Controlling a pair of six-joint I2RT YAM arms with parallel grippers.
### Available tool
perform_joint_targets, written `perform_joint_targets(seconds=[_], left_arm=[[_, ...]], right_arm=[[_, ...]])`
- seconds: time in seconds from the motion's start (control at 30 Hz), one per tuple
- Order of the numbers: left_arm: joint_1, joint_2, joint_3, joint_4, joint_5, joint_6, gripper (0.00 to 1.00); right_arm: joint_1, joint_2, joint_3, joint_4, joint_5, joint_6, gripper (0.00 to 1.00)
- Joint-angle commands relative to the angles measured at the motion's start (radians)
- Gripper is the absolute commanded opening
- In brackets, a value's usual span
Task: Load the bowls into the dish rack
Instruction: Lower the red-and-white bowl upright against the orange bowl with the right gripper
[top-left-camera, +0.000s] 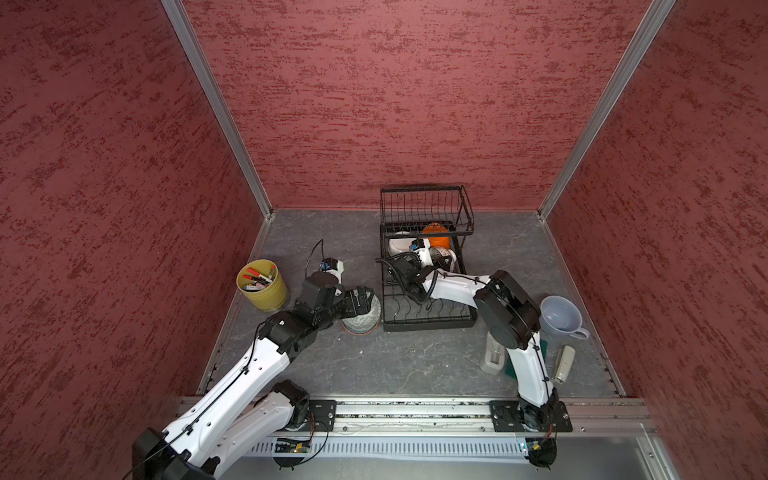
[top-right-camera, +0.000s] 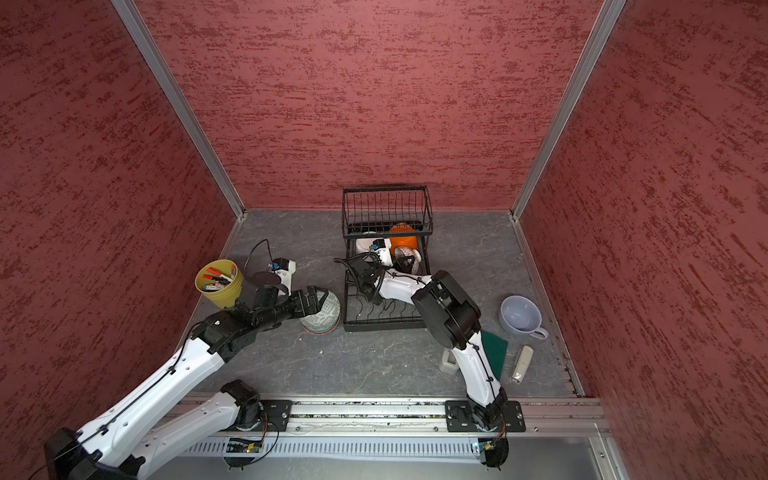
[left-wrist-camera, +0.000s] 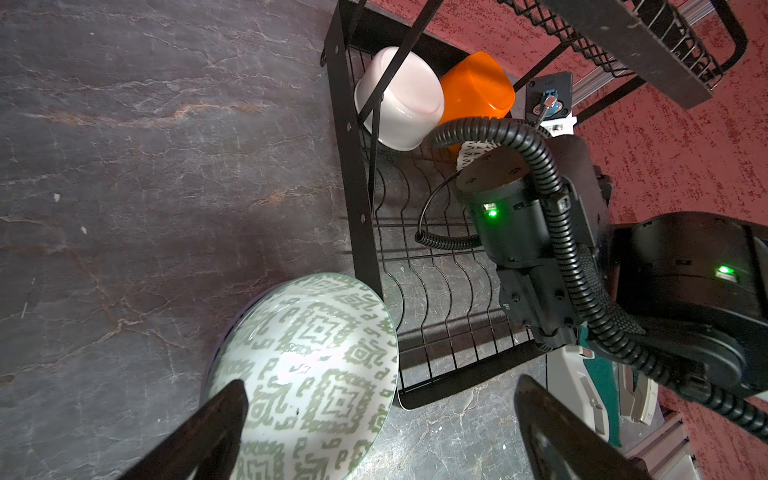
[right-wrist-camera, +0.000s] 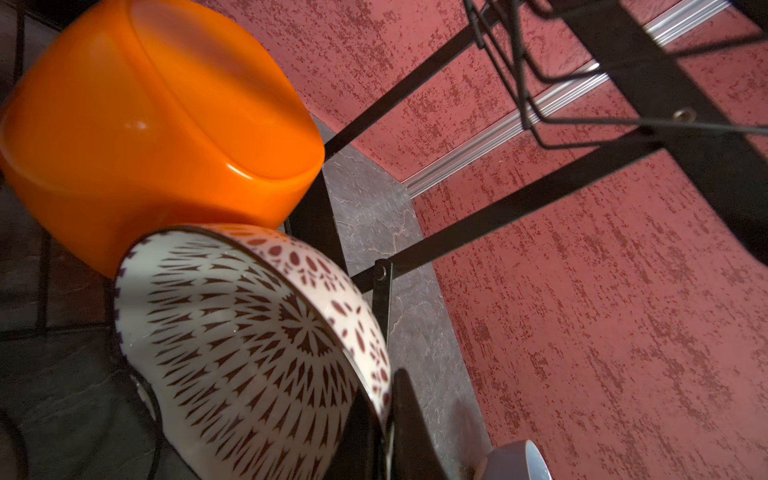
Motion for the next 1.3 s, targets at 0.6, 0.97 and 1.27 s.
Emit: perform_joint_targets(seconds=[0.6, 0.97, 1.27], left_arm=[[0.008, 0.017, 0.018, -0.009, 0.006, 0.016, 1.00], [0.008, 0.017, 0.010, -0.012, 0.005, 0.012, 1.00], [0.008, 0.007, 0.001, -0.021, -0.003, 0.009, 1.00]], right_arm=[[0.021, 0.012, 0.048, -0.074, -0.107, 0.061, 0.24], [0.021, -0.016, 0.039, -0.083, -0.131, 0.077, 0.52], [0.019, -0.095, 0.003, -0.043, -0.230, 0.072, 0.75]])
